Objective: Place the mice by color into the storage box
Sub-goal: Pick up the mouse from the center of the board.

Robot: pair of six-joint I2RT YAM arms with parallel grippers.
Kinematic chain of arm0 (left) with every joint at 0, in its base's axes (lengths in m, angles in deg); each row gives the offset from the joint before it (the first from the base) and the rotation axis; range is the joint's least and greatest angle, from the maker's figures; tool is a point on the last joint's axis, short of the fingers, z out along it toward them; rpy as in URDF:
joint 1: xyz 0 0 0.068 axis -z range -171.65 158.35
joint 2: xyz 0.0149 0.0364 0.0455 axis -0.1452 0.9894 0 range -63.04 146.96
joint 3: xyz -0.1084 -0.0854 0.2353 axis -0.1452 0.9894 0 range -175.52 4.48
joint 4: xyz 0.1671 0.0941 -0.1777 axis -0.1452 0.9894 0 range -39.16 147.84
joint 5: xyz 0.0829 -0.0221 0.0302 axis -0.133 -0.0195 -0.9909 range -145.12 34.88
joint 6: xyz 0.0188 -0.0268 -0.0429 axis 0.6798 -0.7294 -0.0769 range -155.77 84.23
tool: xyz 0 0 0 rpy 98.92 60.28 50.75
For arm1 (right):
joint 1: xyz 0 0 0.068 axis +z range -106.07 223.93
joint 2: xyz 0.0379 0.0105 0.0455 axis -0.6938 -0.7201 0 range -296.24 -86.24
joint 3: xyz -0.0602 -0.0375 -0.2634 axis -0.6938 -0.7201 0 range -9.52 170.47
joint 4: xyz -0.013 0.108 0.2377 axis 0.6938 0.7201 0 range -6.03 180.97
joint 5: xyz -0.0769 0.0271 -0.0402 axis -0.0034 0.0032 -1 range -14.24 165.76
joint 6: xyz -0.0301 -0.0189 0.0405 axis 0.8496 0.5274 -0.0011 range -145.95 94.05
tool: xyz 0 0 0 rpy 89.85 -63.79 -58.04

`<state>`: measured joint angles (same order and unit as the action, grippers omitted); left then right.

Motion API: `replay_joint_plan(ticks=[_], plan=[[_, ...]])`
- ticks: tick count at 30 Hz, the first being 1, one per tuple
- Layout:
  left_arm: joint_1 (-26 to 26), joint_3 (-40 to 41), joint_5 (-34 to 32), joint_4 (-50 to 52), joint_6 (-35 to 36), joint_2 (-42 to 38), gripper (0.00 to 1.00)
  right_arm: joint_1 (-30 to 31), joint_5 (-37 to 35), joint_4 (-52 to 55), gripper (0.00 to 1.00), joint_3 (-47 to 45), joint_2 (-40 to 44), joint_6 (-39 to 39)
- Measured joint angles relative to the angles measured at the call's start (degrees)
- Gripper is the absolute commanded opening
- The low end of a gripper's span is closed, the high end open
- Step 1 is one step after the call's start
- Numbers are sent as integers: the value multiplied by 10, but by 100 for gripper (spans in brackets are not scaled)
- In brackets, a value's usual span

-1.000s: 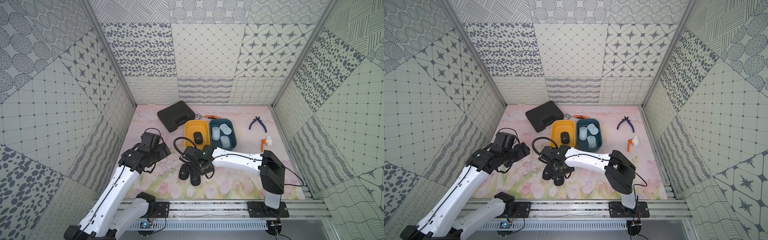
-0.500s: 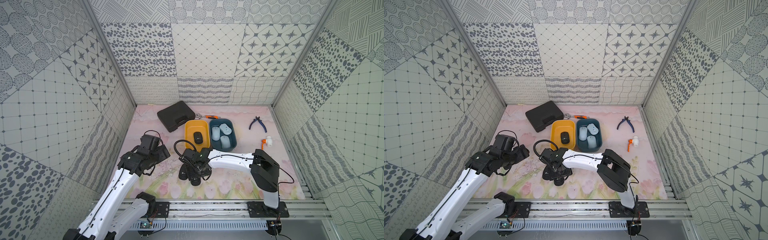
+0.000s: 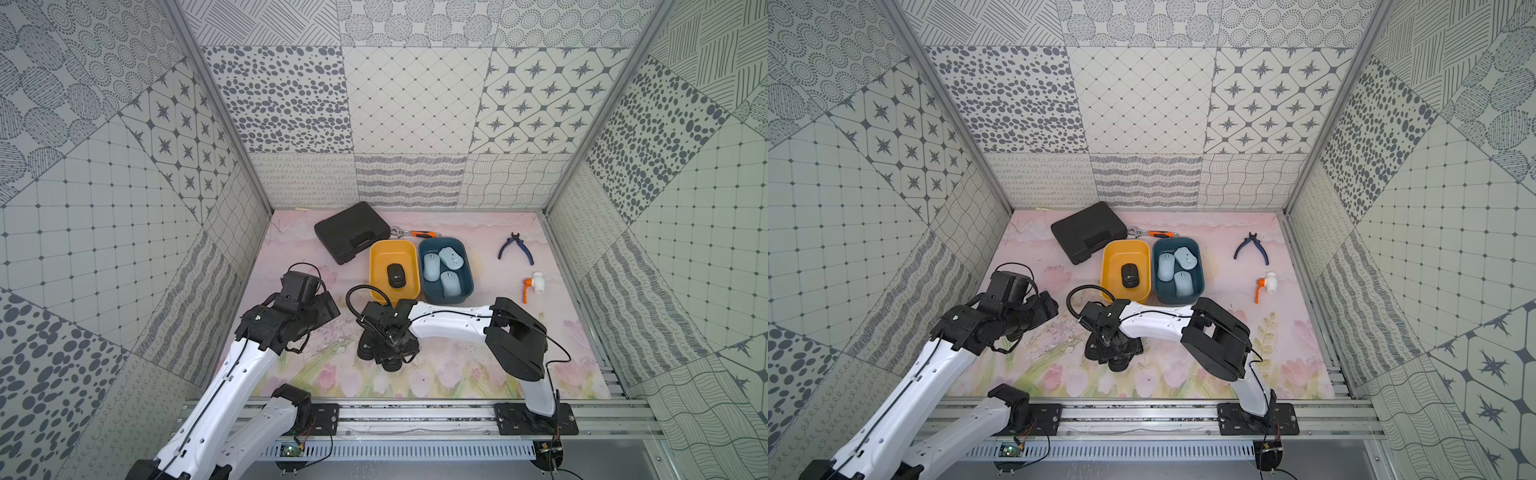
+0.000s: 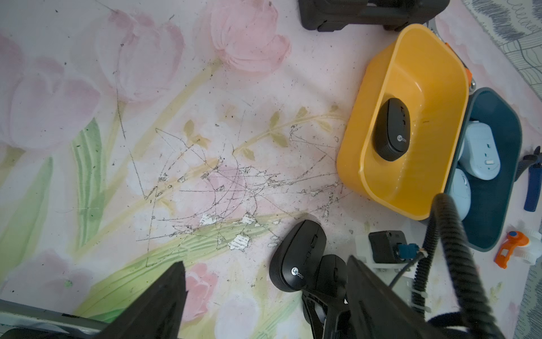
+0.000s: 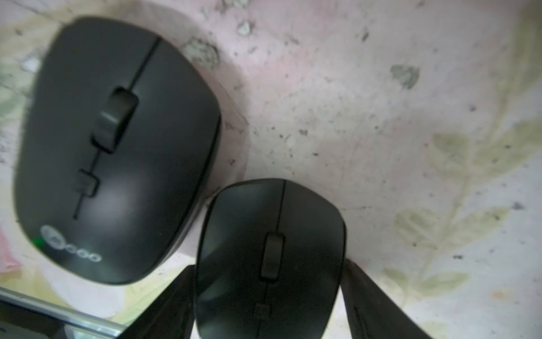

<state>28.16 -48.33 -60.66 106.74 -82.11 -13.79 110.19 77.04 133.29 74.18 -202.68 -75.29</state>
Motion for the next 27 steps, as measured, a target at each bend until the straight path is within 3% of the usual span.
replay_joint_plan(ticks=[16, 27], plan=[[-1, 6, 0, 0, 1, 2, 89, 1, -3, 23, 76, 22, -18, -2], [-3, 6, 0, 0, 1, 2, 89, 3, -20, 33, 67, 25, -21, -2]])
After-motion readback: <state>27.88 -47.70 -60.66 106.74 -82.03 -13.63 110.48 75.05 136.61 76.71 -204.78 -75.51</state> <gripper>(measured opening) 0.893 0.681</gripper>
